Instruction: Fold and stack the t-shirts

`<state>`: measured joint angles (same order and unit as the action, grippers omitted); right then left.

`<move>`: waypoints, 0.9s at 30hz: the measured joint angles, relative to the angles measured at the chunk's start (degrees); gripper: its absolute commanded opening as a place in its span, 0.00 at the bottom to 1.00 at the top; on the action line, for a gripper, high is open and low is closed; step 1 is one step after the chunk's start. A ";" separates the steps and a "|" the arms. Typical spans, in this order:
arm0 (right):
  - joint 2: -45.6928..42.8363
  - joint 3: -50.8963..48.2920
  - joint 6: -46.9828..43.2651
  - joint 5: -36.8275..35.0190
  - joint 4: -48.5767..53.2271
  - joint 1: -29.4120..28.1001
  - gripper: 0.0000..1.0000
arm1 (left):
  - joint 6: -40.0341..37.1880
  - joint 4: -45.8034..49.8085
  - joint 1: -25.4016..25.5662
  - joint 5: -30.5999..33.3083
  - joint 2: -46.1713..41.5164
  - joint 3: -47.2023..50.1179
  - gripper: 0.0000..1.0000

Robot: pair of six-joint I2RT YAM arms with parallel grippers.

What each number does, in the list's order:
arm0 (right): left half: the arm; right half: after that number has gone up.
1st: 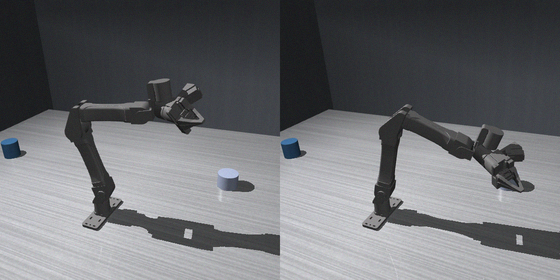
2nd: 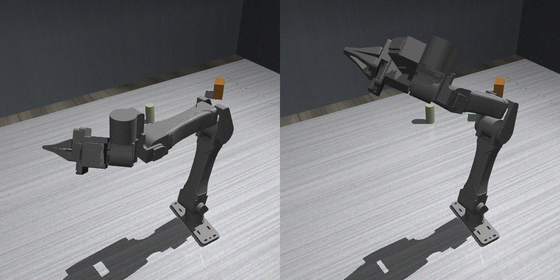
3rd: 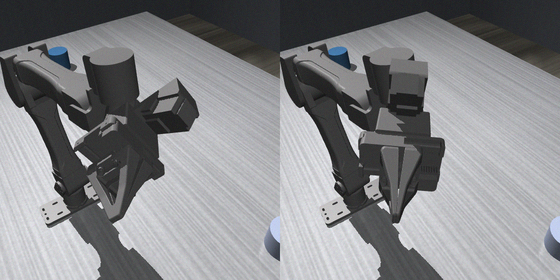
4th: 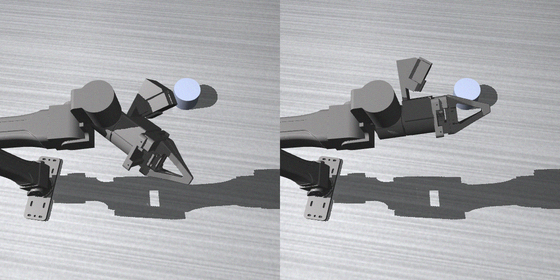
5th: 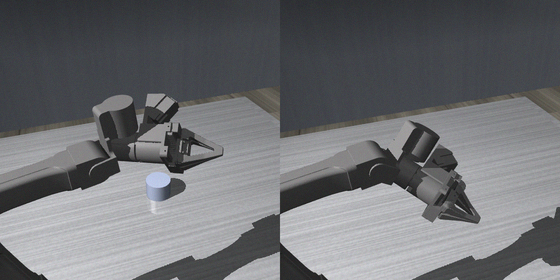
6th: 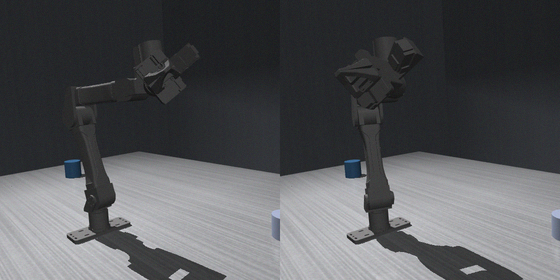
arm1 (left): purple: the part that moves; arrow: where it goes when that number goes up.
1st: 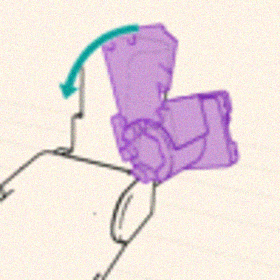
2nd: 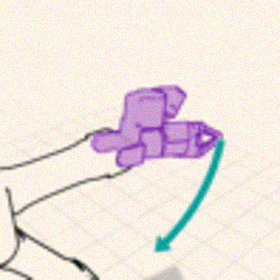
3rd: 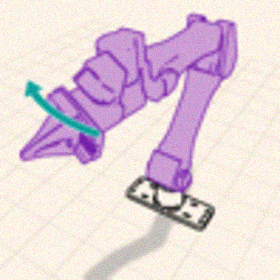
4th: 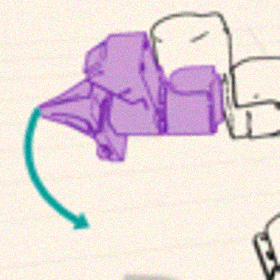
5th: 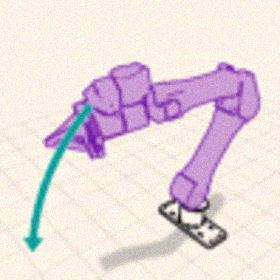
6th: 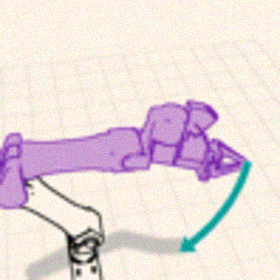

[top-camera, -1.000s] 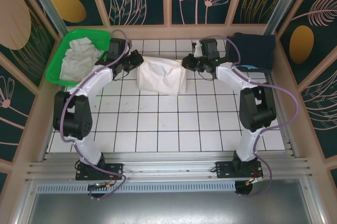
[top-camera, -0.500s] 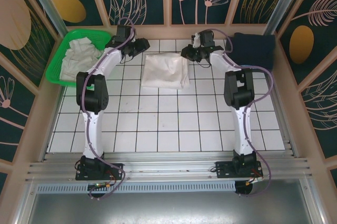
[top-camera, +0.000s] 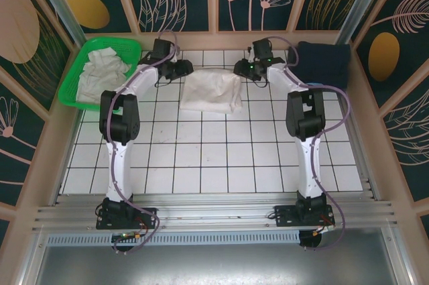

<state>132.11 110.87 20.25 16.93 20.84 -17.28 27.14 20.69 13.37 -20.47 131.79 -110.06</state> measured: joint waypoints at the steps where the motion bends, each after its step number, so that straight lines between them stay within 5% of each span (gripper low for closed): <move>1: -0.35 -0.20 0.07 0.11 -0.55 -1.20 0.37 | 0.02 -0.94 0.39 -0.44 0.00 1.16 0.48; 8: 6.16 8.66 0.26 1.66 -1.29 -6.19 0.28 | 0.15 -6.80 1.97 -1.62 -0.37 13.11 0.48; 15: 13.31 13.00 1.09 0.85 1.46 -1.07 0.29 | 0.76 -11.56 2.67 -1.07 -7.54 24.50 0.47; 19: 12.79 12.72 0.74 -0.07 2.40 1.36 0.38 | 2.16 -15.08 5.25 -1.18 -10.69 30.82 0.46; 23: 8.35 6.84 -0.70 -1.97 1.99 1.36 0.41 | 4.55 -17.49 9.64 -1.22 -14.97 37.31 0.46; 27: -4.13 -10.78 -1.07 -3.15 -1.68 -0.02 0.41 | 7.98 -19.28 14.14 -2.08 -21.62 45.38 0.51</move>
<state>127.98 100.09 19.18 13.78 19.16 -17.30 35.11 1.41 27.51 -22.55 110.17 -64.69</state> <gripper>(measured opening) 0.413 0.480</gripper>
